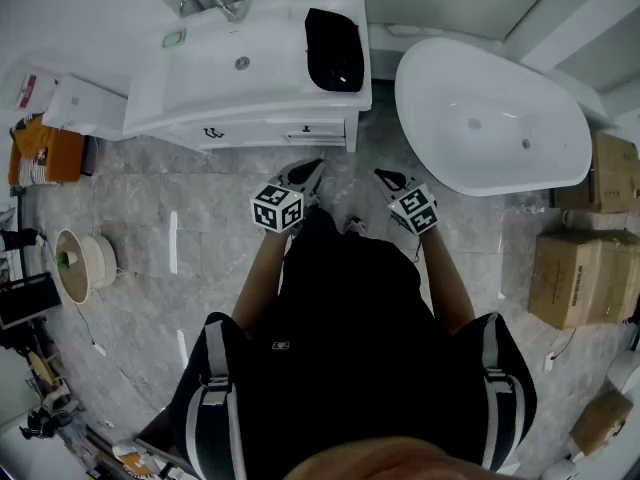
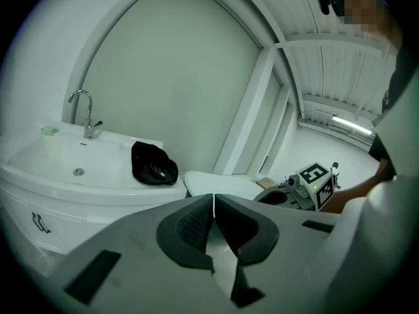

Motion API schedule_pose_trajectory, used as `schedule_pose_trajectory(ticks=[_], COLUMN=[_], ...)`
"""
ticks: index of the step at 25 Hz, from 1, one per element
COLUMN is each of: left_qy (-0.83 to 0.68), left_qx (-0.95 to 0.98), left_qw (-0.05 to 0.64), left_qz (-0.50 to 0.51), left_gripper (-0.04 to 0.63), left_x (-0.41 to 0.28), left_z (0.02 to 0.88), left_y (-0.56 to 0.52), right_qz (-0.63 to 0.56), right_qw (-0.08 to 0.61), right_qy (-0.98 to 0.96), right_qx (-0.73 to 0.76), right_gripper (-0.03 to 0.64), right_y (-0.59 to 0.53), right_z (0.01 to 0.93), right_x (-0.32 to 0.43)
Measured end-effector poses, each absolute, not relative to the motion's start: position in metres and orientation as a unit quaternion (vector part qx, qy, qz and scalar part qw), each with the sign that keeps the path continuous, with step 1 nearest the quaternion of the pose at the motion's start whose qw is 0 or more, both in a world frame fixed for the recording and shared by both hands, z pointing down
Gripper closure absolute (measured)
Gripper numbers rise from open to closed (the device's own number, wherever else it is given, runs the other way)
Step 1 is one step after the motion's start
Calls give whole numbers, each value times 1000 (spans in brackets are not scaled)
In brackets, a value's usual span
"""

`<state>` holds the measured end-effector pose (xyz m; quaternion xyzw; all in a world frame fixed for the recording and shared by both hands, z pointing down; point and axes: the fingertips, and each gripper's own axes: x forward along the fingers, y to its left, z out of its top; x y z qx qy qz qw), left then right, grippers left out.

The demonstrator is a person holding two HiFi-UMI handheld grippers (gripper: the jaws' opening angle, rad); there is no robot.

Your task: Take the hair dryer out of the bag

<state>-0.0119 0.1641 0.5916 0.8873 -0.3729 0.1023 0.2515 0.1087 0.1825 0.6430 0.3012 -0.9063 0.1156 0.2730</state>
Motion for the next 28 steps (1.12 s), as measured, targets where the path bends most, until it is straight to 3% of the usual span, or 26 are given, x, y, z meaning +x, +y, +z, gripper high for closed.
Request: schedule_pose_trajectory(ticks=[28], left_qy=[-374], left_qx=[887], left_qw=[251], left_qz=[105], left_gripper=[577], left_x=[1], left_z=[589], left_y=[167], right_qz=[132], right_qw=[264], right_qy=[-907], right_qx=[301], right_gripper=[555], right_y=[192], right_z=[646], right_x=[122])
